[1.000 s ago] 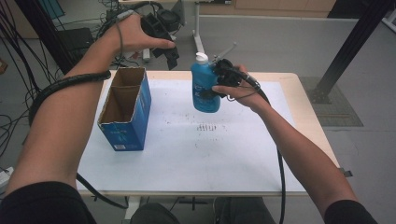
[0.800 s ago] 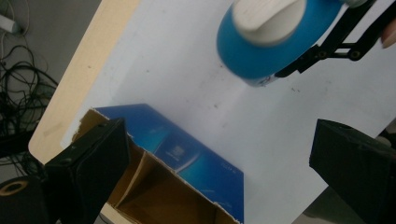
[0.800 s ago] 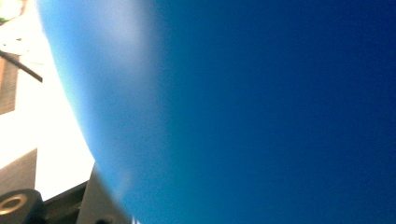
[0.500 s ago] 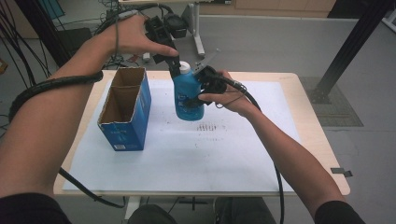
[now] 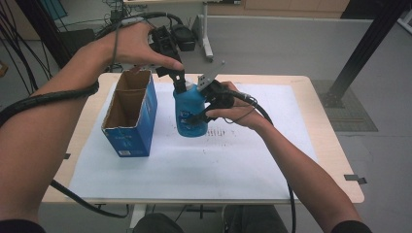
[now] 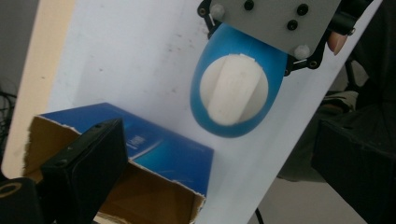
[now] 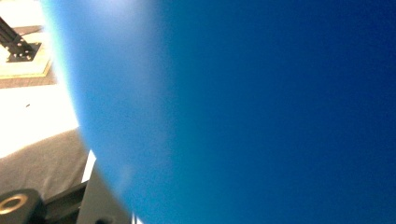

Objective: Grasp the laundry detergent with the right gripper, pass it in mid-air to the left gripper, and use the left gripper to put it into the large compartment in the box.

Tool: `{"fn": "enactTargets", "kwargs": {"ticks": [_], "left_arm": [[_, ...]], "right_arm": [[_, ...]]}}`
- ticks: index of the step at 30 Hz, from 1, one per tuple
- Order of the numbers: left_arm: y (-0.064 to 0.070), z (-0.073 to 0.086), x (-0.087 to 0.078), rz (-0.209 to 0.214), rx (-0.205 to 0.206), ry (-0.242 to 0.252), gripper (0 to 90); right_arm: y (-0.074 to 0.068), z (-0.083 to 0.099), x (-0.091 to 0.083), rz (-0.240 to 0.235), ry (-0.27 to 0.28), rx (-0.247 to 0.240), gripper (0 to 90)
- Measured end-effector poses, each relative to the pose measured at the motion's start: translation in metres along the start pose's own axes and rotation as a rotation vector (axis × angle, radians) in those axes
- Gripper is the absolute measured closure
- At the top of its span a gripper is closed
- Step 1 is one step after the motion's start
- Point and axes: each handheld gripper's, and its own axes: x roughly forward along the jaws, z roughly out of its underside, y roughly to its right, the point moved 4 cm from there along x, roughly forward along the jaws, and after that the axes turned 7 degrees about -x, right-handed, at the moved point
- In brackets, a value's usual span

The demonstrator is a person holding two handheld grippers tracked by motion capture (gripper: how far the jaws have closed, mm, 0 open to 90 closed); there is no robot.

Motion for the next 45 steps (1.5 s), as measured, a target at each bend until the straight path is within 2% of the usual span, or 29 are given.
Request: {"fn": "enactTargets", "kwargs": {"ticks": [8, 11, 23, 45], "left_arm": [[0.010, 0.002, 0.014, 0.010, 0.035, -0.050, 4.4], [0.012, 0.001, 0.017, 0.028, 0.049, -0.052, 4.6], [0.014, -0.006, 0.030, 0.043, 0.070, -0.051, 4.6], [0.019, -0.011, 0.033, 0.033, 0.100, -0.055, 4.7]], "right_arm": [[-0.010, -0.004, 0.008, -0.017, 0.012, -0.023, 42.7], [-0.011, -0.005, 0.010, -0.019, 0.019, -0.030, 42.7], [-0.012, -0.006, 0.002, -0.001, 0.047, -0.033, 42.7], [-0.014, -0.010, -0.006, 0.010, 0.075, -0.043, 42.7]]}}
